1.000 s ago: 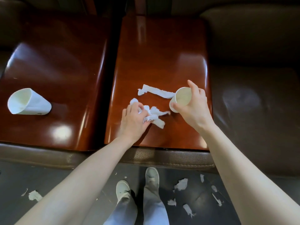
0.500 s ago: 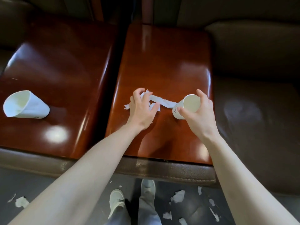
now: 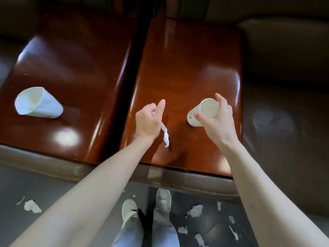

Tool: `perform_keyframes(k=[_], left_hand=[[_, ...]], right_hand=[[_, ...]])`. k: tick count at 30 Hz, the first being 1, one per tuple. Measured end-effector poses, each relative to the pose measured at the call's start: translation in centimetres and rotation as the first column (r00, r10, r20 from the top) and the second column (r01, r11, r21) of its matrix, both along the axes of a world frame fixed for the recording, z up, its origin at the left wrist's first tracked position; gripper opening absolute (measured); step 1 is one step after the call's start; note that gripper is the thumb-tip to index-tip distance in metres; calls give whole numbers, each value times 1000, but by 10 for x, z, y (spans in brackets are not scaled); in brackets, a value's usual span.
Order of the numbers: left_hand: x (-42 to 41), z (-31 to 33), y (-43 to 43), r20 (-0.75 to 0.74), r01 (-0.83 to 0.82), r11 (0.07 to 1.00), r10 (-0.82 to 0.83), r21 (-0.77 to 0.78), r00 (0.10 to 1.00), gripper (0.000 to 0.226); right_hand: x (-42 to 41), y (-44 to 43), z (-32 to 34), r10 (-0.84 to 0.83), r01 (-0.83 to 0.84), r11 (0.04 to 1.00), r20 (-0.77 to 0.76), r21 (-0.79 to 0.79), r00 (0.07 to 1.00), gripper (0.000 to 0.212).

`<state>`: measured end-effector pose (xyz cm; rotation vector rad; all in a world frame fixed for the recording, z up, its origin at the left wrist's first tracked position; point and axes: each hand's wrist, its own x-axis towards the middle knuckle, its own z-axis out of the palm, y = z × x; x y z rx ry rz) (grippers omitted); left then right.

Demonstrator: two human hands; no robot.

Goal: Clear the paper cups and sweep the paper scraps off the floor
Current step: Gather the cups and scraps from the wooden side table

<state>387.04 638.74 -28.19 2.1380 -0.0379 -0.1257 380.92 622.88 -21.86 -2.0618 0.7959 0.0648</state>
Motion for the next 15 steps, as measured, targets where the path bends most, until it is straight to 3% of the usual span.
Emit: perform_keyframes(k=[3, 6, 8, 12, 15], left_hand=[[7, 19, 38, 12, -123, 989, 123, 81, 992, 47], [14, 48, 83, -86, -240, 971, 238, -12, 967, 20], [13, 72, 115, -43, -282, 959, 284, 37, 958, 10], [20, 109, 174, 126, -382, 876, 361, 292, 924, 26], [28, 121, 217, 145, -411, 777, 392, 476, 909, 42]], right_hand=[[11, 20, 13, 61, -61, 998, 1, 21, 998, 81], [27, 42, 35, 138, -138, 989, 22, 47, 990, 81], [38, 58, 52, 185, -186, 981, 34, 54, 982, 81], [62, 103, 80, 274, -277, 959, 59, 58, 960, 81], [79, 150, 93, 359, -364, 929, 78, 69, 930, 82]])
